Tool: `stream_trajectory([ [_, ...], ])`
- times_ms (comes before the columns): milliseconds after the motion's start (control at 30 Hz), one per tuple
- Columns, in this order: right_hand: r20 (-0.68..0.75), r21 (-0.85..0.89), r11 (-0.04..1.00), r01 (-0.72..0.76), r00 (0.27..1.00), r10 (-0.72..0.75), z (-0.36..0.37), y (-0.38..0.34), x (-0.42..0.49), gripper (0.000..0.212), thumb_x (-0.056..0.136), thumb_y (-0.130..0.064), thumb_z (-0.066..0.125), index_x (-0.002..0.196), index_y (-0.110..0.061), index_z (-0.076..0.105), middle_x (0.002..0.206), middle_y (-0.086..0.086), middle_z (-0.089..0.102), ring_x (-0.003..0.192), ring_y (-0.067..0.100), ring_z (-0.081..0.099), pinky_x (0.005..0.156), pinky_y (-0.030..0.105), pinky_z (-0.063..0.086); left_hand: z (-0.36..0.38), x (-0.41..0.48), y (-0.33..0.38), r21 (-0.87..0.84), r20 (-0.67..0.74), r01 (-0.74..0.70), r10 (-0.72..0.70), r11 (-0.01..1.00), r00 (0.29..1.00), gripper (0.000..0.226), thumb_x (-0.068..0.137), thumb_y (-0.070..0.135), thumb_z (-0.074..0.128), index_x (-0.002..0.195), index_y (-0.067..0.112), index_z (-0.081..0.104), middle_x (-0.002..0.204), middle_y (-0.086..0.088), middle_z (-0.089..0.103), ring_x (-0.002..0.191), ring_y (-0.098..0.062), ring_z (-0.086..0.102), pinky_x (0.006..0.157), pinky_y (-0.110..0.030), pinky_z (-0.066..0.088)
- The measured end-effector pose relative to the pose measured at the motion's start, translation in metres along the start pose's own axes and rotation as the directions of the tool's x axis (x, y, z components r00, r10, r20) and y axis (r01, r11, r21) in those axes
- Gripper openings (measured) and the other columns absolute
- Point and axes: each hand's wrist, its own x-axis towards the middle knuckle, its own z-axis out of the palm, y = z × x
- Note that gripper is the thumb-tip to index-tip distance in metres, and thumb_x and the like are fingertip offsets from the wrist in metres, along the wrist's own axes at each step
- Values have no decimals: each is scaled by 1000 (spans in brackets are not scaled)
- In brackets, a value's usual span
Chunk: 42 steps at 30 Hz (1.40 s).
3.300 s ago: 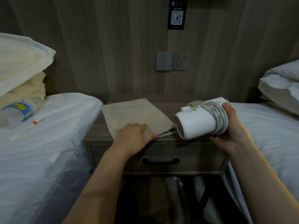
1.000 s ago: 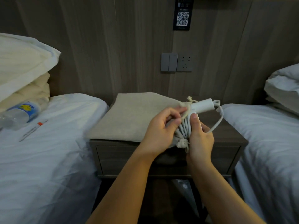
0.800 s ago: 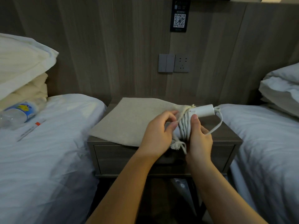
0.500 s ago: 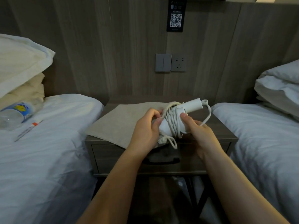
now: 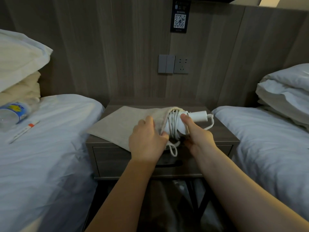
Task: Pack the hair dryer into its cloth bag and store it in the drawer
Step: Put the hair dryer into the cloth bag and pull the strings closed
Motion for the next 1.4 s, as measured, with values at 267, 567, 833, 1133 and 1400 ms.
stream_trajectory([
  [267, 73, -109, 993, -40, 996, 48, 8, -10, 1, 71, 58, -36, 84, 117, -6, 58, 103, 13, 70, 92, 29, 68, 89, 44, 53, 9, -7, -8, 14, 48, -118, 118, 993, 992, 18, 87, 19, 50, 73, 12, 42, 77, -3, 44, 72, -19, 41, 63, -30, 30],
  [567, 14, -41, 999, -24, 1000, 24, 10, -10, 5, 74, 54, -28, 87, 120, -11, 56, 107, 12, 68, 90, 28, 68, 87, 46, 54, 18, -10, -12, -37, 21, -145, 146, 989, 989, 16, 85, 21, 54, 74, 14, 46, 78, -1, 48, 74, -18, 44, 62, -30, 33],
  [833, -41, -21, 995, -97, 994, 96, 28, -4, 7, 77, 49, -38, 87, 113, -9, 55, 101, 13, 68, 87, 32, 67, 88, 47, 53, 20, -8, -13, -186, 146, -62, 90, 981, 985, 17, 89, 20, 52, 77, 8, 54, 68, -4, 56, 66, -19, 54, 57, -29, 39],
  [1133, 28, -56, 991, -119, 992, 120, 43, 1, 4, 73, 61, -45, 81, 118, -7, 54, 104, 15, 67, 88, 32, 67, 83, 48, 55, 12, -2, -19, -268, -17, -58, 55, 962, 998, 18, 83, 17, 61, 68, 9, 56, 86, -1, 53, 82, -15, 52, 70, -23, 38],
  [1400, 377, -209, 943, -260, 868, 323, -2, 0, 4, 67, 95, -50, 29, 129, 4, 48, 132, 21, 54, 127, 32, 48, 116, 42, 22, -2, 9, -36, -336, -96, -23, -10, 942, 995, 14, 84, 13, 57, 77, 1, 58, 141, -1, 44, 106, -1, 42, 85, -15, 28],
])
